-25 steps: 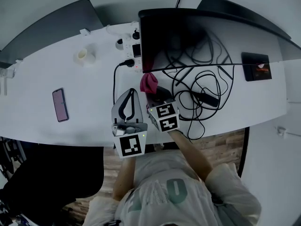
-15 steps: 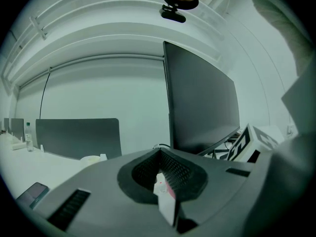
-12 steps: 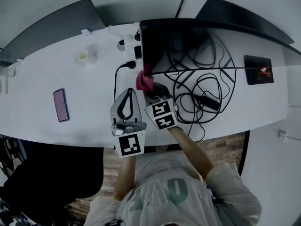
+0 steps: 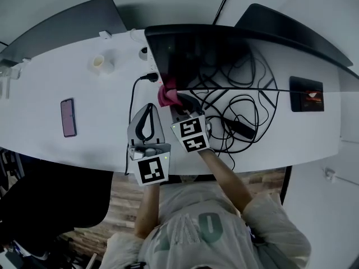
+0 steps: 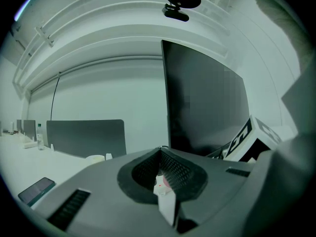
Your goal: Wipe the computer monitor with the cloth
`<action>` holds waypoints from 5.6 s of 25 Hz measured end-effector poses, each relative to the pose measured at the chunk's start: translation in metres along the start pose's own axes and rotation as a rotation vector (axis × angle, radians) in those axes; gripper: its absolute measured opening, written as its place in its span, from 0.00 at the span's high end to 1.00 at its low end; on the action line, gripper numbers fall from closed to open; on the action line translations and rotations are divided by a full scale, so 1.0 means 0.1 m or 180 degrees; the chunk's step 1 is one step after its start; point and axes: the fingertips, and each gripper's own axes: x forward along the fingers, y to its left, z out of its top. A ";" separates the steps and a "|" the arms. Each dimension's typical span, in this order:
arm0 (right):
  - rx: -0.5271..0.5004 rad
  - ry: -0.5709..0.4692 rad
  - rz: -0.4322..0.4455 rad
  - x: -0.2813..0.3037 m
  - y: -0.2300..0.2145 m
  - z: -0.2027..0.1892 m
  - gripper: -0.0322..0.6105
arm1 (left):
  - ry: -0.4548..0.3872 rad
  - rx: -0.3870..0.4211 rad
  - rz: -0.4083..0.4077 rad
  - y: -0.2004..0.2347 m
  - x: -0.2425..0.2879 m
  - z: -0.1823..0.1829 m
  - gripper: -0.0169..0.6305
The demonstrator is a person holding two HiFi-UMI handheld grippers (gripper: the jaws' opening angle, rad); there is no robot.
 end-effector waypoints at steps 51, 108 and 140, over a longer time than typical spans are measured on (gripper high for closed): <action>0.0574 -0.0116 -0.1121 -1.56 -2.56 -0.62 0.86 | 0.0029 0.0141 -0.0779 -2.25 0.39 0.05 0.95; 0.0414 -0.0239 -0.1718 -2.95 -4.86 -1.29 0.86 | -0.0012 0.0347 -0.1050 -4.47 0.81 0.09 0.95; 0.2484 -0.1235 -0.1235 -3.21 -5.15 -1.26 0.86 | 0.0028 0.0493 -0.1315 -4.78 0.82 0.11 0.95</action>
